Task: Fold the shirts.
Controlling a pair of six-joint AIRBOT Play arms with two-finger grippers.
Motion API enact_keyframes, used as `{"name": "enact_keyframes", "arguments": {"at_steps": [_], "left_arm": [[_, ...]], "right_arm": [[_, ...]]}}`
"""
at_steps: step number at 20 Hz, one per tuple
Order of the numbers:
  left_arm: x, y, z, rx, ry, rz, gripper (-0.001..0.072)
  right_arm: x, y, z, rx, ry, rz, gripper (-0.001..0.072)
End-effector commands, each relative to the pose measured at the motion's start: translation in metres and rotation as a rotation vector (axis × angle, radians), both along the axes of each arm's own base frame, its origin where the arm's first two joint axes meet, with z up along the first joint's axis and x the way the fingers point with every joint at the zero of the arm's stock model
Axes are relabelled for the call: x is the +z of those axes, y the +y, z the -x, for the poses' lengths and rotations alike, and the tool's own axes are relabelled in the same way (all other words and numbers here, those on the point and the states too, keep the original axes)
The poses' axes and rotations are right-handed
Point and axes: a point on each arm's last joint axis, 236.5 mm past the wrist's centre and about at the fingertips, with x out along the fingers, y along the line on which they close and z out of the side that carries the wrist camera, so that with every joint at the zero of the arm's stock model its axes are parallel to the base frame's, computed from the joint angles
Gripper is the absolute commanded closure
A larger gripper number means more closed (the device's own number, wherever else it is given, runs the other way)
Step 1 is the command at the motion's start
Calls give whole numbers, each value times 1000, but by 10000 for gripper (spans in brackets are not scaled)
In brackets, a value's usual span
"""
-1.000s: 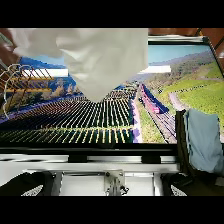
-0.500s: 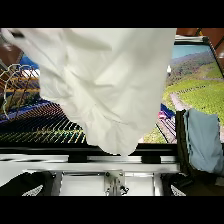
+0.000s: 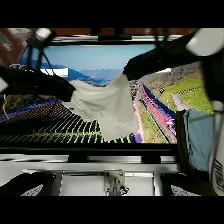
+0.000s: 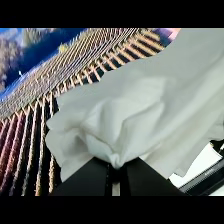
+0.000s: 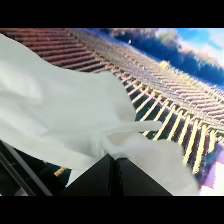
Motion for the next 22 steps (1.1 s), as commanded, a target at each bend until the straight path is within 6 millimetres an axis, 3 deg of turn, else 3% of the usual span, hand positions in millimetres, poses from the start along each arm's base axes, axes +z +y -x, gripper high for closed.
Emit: {"name": "enact_keyframes", "arguments": {"at_steps": [1,3,5,6,7,8,9,10,11,13,15,16,18,20,22], "left_arm": [[-89,27,-29,253,180,35,669],[-124,37,-45,378,272,61,669],[-152,26,-54,416,344,105,669],[-159,18,-58,421,364,135,668],[-162,11,-63,427,370,169,610],[-160,9,-68,426,356,181,364],[-154,12,-72,432,343,185,117],[-145,21,-75,440,340,179,-3],[-135,34,-75,420,342,144,-1],[-119,80,-68,405,369,16,2],[-121,140,-47,454,443,-150,11],[-129,161,-31,469,505,-200,10],[-156,169,0,459,613,-199,10],[-196,155,21,463,653,-127,10],[-234,133,33,487,684,-16,10]], "right_arm": [[-125,16,-36,-92,261,28,645],[-175,20,-39,-150,404,40,644],[-196,32,-35,-147,490,2,643],[-196,37,-36,-149,499,-22,603],[-193,38,-39,-153,485,-32,404],[-185,35,-43,-147,460,-31,159],[-173,29,-47,-140,430,-24,125],[-159,18,-50,-143,404,-9,125],[-143,0,-51,-149,379,21,124],[-117,-51,-46,-179,341,121,126],[-106,-106,-31,-243,381,215,145],[-106,-125,-18,-267,435,216,145],[-119,-148,12,-305,543,186,145],[-144,-164,45,-364,632,150,143],[-166,-164,78,-399,711,79,122]]}}
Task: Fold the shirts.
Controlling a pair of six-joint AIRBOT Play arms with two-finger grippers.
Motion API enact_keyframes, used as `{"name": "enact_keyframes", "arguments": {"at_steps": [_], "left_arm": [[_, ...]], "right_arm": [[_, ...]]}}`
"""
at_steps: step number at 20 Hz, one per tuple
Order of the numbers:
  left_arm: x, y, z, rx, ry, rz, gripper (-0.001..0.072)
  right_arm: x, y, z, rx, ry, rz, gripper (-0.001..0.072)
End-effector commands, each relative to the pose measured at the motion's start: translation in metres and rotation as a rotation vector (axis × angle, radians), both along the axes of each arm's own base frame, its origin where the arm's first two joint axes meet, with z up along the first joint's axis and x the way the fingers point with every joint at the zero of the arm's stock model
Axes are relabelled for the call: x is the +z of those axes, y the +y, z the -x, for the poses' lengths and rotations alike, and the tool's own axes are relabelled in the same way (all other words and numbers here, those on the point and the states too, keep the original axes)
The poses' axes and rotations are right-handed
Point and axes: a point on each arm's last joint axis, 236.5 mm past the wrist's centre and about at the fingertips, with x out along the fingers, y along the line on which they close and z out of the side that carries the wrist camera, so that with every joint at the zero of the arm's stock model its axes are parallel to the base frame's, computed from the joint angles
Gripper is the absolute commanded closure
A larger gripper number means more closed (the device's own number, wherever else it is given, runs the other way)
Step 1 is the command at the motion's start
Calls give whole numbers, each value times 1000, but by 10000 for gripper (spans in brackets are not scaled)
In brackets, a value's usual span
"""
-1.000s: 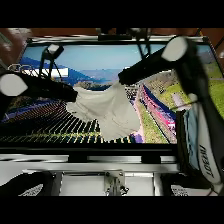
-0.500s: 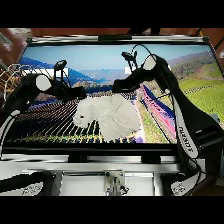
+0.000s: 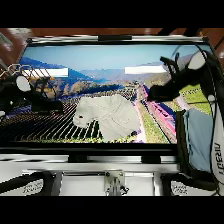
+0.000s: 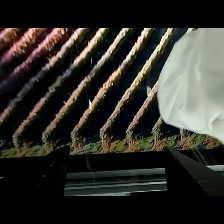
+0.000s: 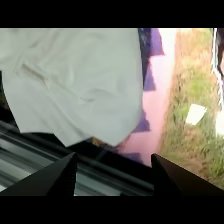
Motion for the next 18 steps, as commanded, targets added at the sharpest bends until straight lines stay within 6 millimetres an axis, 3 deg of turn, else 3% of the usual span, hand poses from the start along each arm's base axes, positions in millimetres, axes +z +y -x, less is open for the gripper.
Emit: {"name": "enact_keyframes", "arguments": {"at_steps": [1,3,6,7,9,12,13,18], "left_arm": [[-52,-26,22,70,9,154,10],[-57,-50,3,114,-89,275,10],[-73,-58,-4,167,-75,316,11],[-78,-61,-5,172,-67,327,14],[-72,-74,-18,168,-114,394,208],[-63,-80,-32,208,-158,438,612],[-61,-81,-32,199,-162,439,668],[-42,-86,-23,63,-194,449,669]], "right_arm": [[-29,-6,59,-98,122,-107,122],[-35,7,81,-107,170,-179,112],[-63,11,108,-104,257,-136,110],[-73,17,117,-113,286,-138,45],[-85,37,127,-122,316,-178,36],[-97,71,128,-149,302,-200,36],[-103,81,127,-150,295,-190,36],[-134,135,106,-266,285,-230,36]]}}
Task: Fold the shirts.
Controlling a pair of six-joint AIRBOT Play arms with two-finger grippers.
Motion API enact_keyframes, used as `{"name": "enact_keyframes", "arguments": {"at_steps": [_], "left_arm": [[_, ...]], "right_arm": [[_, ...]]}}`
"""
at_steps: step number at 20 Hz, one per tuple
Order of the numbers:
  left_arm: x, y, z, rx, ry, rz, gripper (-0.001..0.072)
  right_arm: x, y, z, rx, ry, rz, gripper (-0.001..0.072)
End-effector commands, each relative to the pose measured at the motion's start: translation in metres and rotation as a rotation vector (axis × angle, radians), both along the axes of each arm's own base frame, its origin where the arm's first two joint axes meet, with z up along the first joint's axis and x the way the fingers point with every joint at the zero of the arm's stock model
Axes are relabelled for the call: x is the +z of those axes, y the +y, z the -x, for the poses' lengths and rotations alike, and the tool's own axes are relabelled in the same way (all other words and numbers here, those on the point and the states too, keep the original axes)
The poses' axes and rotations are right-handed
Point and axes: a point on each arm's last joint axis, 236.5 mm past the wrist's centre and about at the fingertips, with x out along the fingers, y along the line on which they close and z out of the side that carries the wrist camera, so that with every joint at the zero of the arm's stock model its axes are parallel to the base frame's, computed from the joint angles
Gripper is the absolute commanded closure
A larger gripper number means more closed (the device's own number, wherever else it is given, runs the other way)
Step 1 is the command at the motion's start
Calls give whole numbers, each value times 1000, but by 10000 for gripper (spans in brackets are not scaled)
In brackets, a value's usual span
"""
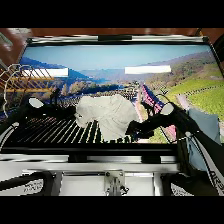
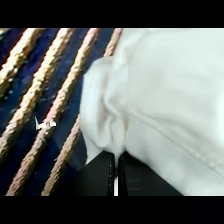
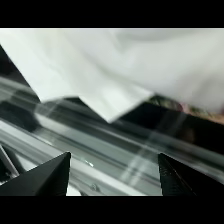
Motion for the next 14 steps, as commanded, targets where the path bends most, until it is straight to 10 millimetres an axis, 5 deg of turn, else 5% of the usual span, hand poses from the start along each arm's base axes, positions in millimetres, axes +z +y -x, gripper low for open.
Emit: {"name": "enact_keyframes", "arguments": {"at_steps": [1,10,11,12,13,14], "left_arm": [[16,-4,0,-51,-58,9,668],[35,-4,-2,-86,-134,-2,668],[37,-4,-2,-91,-143,-3,668],[39,-4,-3,-90,-150,-4,668],[44,-4,-5,-96,-167,-5,668],[53,-4,-10,-112,-198,-8,668]], "right_arm": [[-20,34,-18,-125,2,-37,36],[-49,46,-39,-266,21,-30,38],[-49,49,-40,-277,25,-37,189],[-47,50,-44,-285,16,-44,502],[-40,53,-48,-280,4,-63,647],[-28,56,-55,-233,-55,-87,645]]}}
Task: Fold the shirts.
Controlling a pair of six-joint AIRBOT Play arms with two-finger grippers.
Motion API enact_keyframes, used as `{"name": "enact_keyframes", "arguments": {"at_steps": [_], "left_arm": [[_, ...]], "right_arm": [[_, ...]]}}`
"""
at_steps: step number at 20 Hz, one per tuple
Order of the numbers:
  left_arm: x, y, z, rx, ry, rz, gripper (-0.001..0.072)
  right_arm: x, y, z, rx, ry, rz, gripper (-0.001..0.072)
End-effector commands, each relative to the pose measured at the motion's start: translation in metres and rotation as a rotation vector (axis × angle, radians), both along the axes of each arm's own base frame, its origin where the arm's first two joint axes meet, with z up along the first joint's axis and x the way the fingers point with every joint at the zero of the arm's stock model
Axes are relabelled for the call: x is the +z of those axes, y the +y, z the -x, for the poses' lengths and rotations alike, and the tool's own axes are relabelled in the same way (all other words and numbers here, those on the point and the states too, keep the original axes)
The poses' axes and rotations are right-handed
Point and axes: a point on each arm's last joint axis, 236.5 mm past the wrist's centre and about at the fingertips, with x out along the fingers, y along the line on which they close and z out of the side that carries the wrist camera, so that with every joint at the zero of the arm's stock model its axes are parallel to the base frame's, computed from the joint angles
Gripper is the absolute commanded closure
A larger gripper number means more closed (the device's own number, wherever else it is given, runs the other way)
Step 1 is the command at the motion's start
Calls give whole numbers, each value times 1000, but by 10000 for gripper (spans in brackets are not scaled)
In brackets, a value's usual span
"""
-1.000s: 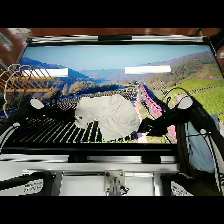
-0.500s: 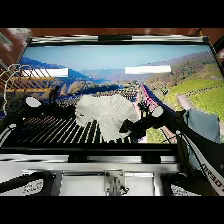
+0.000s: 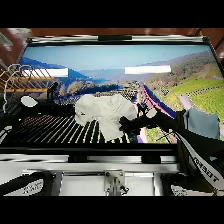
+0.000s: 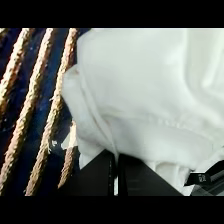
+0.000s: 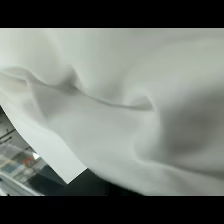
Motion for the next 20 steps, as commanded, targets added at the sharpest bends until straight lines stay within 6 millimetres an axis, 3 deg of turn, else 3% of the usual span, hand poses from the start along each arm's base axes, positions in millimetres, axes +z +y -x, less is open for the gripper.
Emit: {"name": "enact_keyframes", "arguments": {"at_steps": [1,3,4,5,6,7,8,10,11,12,14,16,18,20], "left_arm": [[30,0,-13,-50,-105,-13,669],[87,8,-37,-77,-267,-30,669],[132,18,-52,-57,-370,-36,669],[182,30,-63,-31,-483,-46,669],[245,43,-70,1,-624,-63,669],[306,54,-66,28,-764,-83,669],[373,63,-53,63,-907,-97,669],[481,68,-8,107,-1146,-112,669],[526,64,23,108,-1266,-123,668],[562,59,53,106,-1367,-131,668],[606,51,106,108,-1503,-136,669],[618,53,134,142,-1536,-145,669],[609,70,142,210,-1483,-222,669],[594,91,139,278,-1409,-308,669]], "right_arm": [[38,11,-23,82,-156,-60,645],[97,-6,-55,186,-389,-24,646],[138,-25,-75,208,-515,25,646],[184,-47,-91,211,-639,79,646],[237,-72,-103,195,-771,138,646],[300,-99,-112,147,-926,198,646],[363,-120,-111,90,-1074,239,646],[481,-145,-85,-13,-1358,276,646],[530,-150,-64,-56,-1481,278,646],[565,-152,-45,-85,-1574,275,646],[606,-153,-9,-105,-1683,270,646],[621,-153,18,-104,-1722,266,646],[615,-156,36,-84,-1703,299,646],[589,-162,43,-73,-1585,331,646]]}}
